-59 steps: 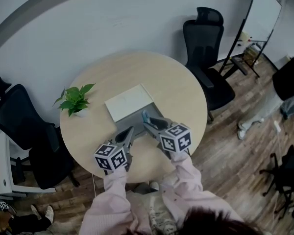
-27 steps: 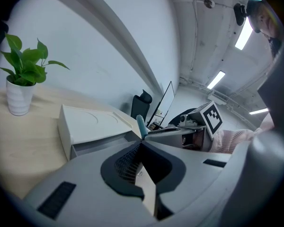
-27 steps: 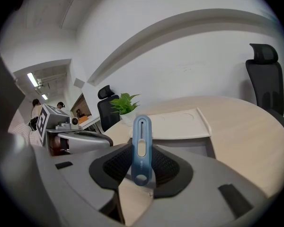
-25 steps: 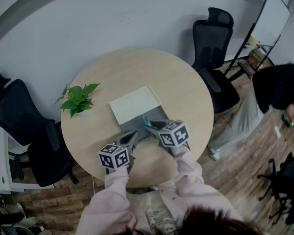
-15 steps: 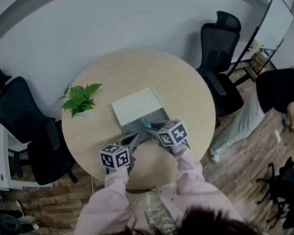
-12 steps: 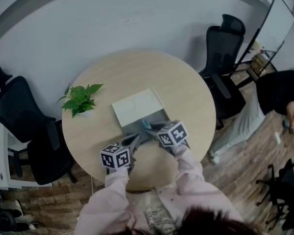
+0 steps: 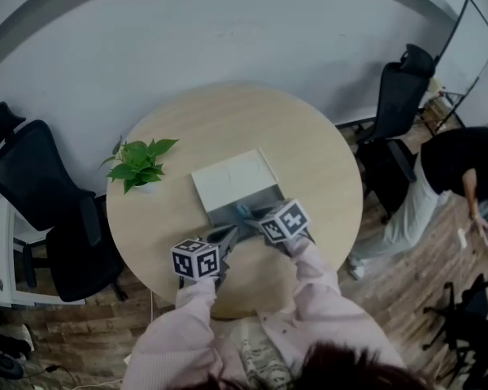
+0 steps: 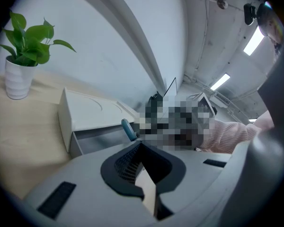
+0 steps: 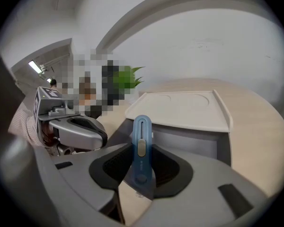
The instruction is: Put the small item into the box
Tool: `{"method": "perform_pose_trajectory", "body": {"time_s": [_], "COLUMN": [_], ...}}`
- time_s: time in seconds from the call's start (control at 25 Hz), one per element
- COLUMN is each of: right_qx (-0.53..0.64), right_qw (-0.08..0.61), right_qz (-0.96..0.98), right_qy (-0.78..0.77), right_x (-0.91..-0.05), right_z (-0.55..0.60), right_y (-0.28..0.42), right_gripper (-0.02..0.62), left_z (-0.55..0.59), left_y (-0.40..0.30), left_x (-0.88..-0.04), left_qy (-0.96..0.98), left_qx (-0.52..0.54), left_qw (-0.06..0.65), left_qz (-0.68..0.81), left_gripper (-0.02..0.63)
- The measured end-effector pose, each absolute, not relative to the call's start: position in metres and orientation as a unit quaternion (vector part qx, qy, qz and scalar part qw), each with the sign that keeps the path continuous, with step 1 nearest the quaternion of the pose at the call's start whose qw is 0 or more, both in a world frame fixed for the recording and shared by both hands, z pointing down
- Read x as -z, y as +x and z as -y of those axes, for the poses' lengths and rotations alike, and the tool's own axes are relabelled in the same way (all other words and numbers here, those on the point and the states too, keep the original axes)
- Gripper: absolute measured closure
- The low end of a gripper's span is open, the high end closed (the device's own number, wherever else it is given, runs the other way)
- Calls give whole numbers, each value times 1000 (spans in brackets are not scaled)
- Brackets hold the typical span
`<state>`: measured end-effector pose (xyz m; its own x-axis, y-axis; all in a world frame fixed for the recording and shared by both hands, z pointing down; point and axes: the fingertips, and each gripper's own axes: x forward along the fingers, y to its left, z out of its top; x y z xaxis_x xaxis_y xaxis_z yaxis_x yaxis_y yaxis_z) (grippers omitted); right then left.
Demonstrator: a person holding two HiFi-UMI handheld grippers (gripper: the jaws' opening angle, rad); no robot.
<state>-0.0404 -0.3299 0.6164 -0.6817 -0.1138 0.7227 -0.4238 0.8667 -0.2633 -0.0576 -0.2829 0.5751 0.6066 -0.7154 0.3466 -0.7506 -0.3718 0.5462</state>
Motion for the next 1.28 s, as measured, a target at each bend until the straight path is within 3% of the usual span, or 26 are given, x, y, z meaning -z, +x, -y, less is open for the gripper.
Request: {"method": "perform_pose_trajectory", "body": {"time_s": [1.28], "right_qx": [-190], "right_qw": [504], "right_qz": [839], "right_qy": [81], "right_x": [-661], "right_z": [335], "right_y": [-59], "right_gripper": [459], "left_z": [287], "left_y": [-62], "left_x": [-593], "left_qy": [816], "left_qx": [-43], "left_qw": [376], "left_qz": [437], "left_gripper": [597]}}
